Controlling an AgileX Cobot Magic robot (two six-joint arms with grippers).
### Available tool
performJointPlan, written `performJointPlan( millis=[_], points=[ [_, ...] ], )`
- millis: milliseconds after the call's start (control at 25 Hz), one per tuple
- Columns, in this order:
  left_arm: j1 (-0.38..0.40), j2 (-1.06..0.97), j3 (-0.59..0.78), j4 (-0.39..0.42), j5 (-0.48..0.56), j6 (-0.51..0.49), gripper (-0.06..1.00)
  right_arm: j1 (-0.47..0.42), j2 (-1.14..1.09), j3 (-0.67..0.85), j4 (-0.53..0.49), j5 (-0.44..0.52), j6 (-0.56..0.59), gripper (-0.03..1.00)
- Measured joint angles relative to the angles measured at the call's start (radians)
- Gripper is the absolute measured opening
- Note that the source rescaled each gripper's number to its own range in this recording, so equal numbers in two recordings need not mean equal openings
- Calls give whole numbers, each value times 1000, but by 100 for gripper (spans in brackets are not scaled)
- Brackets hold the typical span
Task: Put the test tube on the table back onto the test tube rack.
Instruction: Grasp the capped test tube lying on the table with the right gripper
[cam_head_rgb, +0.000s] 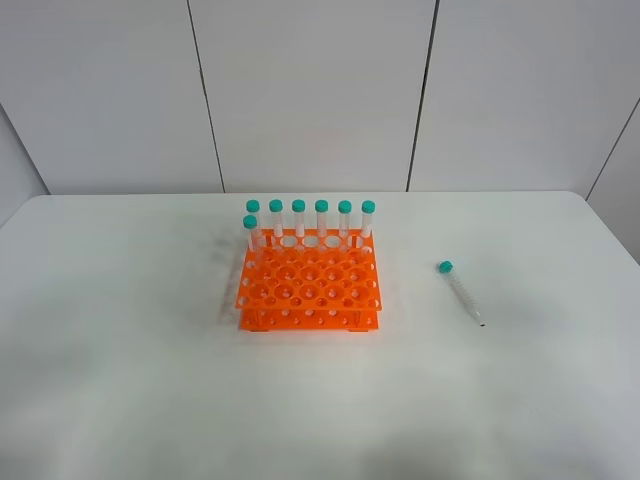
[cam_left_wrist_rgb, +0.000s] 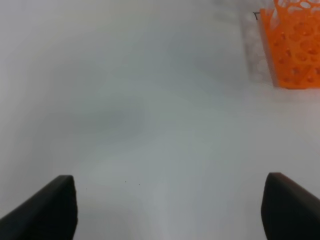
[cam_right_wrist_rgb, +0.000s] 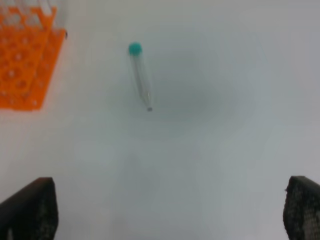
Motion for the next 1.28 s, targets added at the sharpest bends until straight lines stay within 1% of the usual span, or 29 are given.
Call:
performJointPlan(
  millis=[320, 440, 720, 840, 960, 1040, 1280],
  points=[
    [0, 0, 0, 0, 0, 0, 100, 0, 628, -229, 0, -5, 0, 100],
    [0, 0, 0, 0, 0, 0, 100, 0, 854, -341, 0, -7, -12, 100],
    [0, 0, 0, 0, 0, 0, 100, 0, 1304, -630, 0, -11, -65, 100],
    [0, 0, 0, 0, 0, 0, 100, 8, 1441, -731, 1, -14, -75, 100],
    [0, 0, 0, 0, 0, 0, 100, 39, 1526, -780, 1, -27, -88, 100],
    [0, 0, 0, 0, 0, 0, 100, 56, 1562, -788, 6, -38, -90, 100],
    [0, 0, 0, 0, 0, 0, 100, 58, 1627, -792, 5, -83, -92, 100]
  ],
)
